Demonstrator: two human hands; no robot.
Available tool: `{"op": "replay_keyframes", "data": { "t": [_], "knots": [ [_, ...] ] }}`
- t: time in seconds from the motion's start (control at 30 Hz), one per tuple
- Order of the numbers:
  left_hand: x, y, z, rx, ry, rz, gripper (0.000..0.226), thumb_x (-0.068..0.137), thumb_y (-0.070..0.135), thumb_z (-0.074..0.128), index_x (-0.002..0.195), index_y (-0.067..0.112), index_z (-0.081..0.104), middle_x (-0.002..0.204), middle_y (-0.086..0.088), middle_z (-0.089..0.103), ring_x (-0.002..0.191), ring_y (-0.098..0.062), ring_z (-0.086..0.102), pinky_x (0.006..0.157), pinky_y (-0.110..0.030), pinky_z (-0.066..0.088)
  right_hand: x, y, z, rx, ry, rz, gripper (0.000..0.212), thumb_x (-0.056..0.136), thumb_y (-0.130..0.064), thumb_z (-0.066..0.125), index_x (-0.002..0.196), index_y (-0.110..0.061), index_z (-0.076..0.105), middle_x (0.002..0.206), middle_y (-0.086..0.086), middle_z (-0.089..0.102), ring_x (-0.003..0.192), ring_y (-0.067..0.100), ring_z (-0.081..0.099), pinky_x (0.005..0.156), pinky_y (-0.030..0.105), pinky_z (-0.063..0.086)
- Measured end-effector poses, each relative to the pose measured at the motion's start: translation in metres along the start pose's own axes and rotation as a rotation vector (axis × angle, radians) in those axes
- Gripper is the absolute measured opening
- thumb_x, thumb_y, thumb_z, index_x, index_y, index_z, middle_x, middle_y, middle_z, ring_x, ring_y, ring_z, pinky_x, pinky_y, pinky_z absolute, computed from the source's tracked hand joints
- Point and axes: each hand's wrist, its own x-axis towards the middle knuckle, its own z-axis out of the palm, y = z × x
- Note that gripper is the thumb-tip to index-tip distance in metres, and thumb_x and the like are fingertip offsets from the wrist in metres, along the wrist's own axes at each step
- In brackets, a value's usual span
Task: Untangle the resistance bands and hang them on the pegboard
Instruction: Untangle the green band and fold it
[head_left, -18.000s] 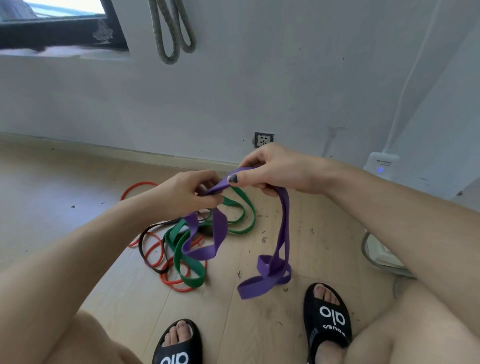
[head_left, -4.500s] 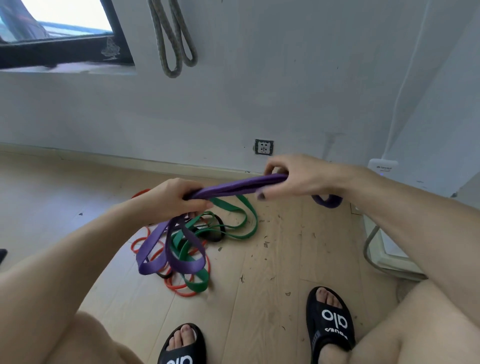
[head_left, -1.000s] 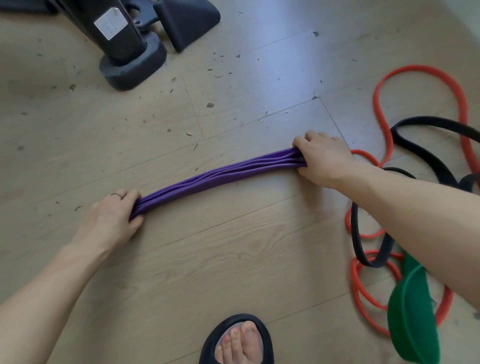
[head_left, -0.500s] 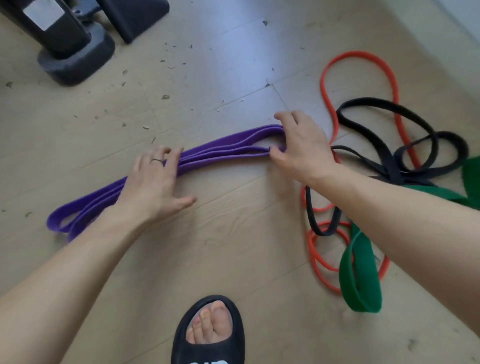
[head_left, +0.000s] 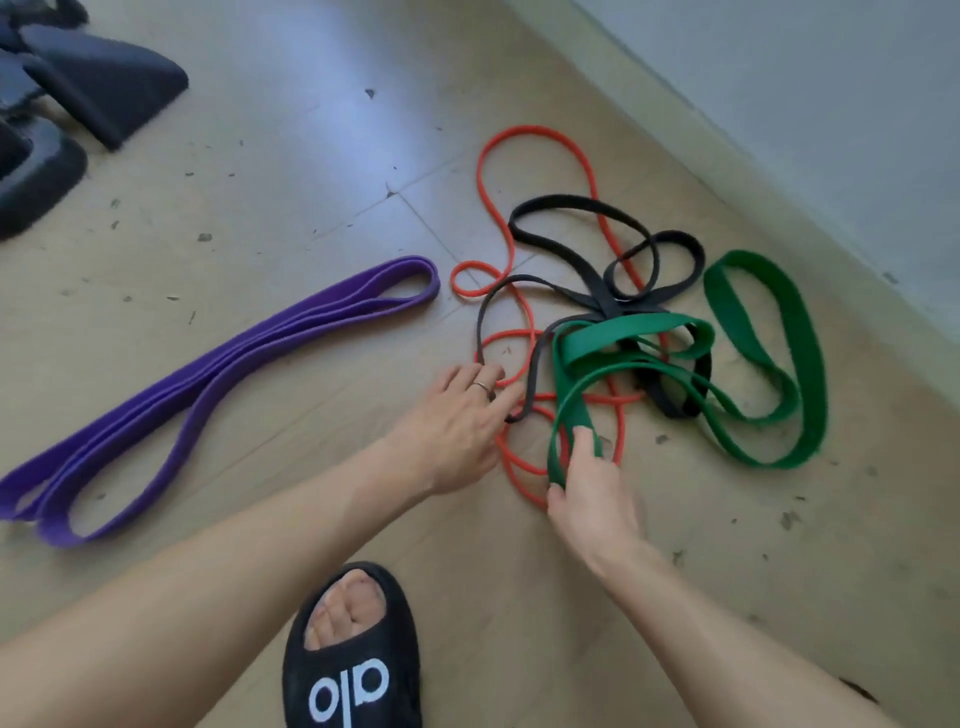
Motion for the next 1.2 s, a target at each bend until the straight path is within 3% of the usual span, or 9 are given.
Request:
{"op": "replay_keyframes", "data": {
  "t": [0.13, 0.27, 0.4, 0.5, 0.7, 0.87, 0.97, 1.1, 1.2],
  "knots": [
    [-0.017, 0.014, -0.026, 0.0, -0.086, 0.086, 0.072, 0.094, 0.042, 0.057, 0.156, 0.021, 0.027, 0.155, -0.014, 0.033, 0.141, -0.032, 0.037, 0.118, -0.04, 0.03, -0.013, 0.01, -0.027, 0.26, -0.05, 0.108, 0.038, 0.093, -0.018, 0.055, 0.131, -0.017, 0.049, 0.118, 0.015, 0.068, 0.111, 0.039, 0.063, 0.087, 0.04, 0.051],
    [-0.021, 0.038, -0.088, -0.076, -0.144, 0.137, 0.077, 0.093, 0.042, 0.061, 0.157, 0.025, 0.021, 0.15, -0.008, 0.032, 0.136, -0.03, 0.039, 0.112, -0.038, 0.035, -0.031, 0.015, -0.1, 0.585, 0.078, 0.072, 0.044, 0.09, -0.031, 0.056, 0.133, -0.021, 0.059, 0.124, 0.006, 0.068, 0.114, 0.029, 0.061, 0.096, 0.037, 0.049],
    [-0.017, 0.077, -0.176, -0.208, -0.173, 0.167, 0.096, 0.085, 0.043, 0.072, 0.159, 0.027, 0.013, 0.153, -0.005, 0.031, 0.134, -0.027, 0.042, 0.109, -0.038, 0.039, -0.07, 0.022, -0.193, 0.877, 0.229, -0.013, 0.01, 0.094, -0.027, 0.057, 0.099, -0.02, 0.064, 0.092, -0.003, 0.068, 0.079, 0.013, 0.061, 0.068, 0.029, 0.044],
    [-0.015, 0.113, -0.235, -0.321, -0.055, 0.231, 0.112, 0.07, 0.058, 0.074, 0.158, 0.026, 0.013, 0.155, -0.006, 0.035, 0.14, -0.024, 0.039, 0.116, -0.038, 0.037, -0.106, 0.034, -0.258, 1.012, 0.323, -0.062, 0.013, 0.093, -0.021, 0.058, 0.082, -0.015, 0.062, 0.074, 0.001, 0.061, 0.069, 0.022, 0.055, 0.063, 0.033, 0.042],
    [-0.027, 0.201, -0.299, -0.665, 0.143, 0.287, 0.079, 0.078, 0.035, 0.085, 0.138, 0.029, 0.033, 0.138, 0.006, 0.054, 0.131, -0.01, 0.049, 0.094, -0.014, 0.037, -0.188, 0.081, -0.335, 1.132, 0.369, -0.105, 0.014, 0.075, -0.027, 0.061, 0.074, -0.013, 0.063, 0.068, 0.007, 0.057, 0.069, 0.027, 0.053, 0.071, 0.044, 0.044],
    [-0.047, 0.248, -0.298, -0.798, 0.21, 0.327, 0.071, 0.077, 0.038, 0.085, 0.128, 0.038, 0.035, 0.129, 0.011, 0.062, 0.129, -0.005, 0.055, 0.103, -0.023, 0.04, -0.234, 0.122, -0.345, 1.242, 0.404, -0.222, 0.019, 0.093, -0.017, 0.055, 0.075, -0.011, 0.056, 0.063, 0.002, 0.05, 0.059, 0.018, 0.046, 0.071, 0.041, 0.04],
    [-0.056, 0.261, -0.29, -0.805, 0.221, 0.317, 0.065, 0.079, 0.037, 0.084, 0.127, 0.033, 0.04, 0.121, 0.008, 0.066, 0.119, -0.004, 0.062, 0.097, -0.021, 0.048, -0.249, 0.132, -0.333, 1.261, 0.341, -0.278, 0.019, 0.096, -0.018, 0.055, 0.079, -0.01, 0.058, 0.071, 0.004, 0.051, 0.064, 0.017, 0.047, 0.071, 0.039, 0.04],
    [-0.061, 0.268, -0.286, -0.785, 0.106, 0.339, 0.059, 0.074, 0.044, 0.085, 0.12, 0.029, 0.052, 0.112, -0.009, 0.069, 0.107, -0.026, 0.068, 0.095, -0.051, 0.056, -0.259, 0.136, -0.321, 1.222, 0.33, -0.299, 0.019, 0.096, -0.012, 0.055, 0.079, -0.008, 0.06, 0.074, 0.007, 0.055, 0.066, 0.016, 0.05, 0.07, 0.037, 0.042],
    [-0.06, 0.275, -0.288, -0.826, 0.061, 0.357, 0.064, 0.068, 0.048, 0.087, 0.12, 0.028, 0.055, 0.111, -0.013, 0.068, 0.105, -0.031, 0.069, 0.091, -0.056, 0.057, -0.26, 0.145, -0.319, 1.267, 0.322, -0.271, 0.017, 0.098, -0.014, 0.054, 0.086, -0.005, 0.063, 0.08, 0.01, 0.057, 0.07, 0.018, 0.053, 0.073, 0.037, 0.043]
  ]
}}
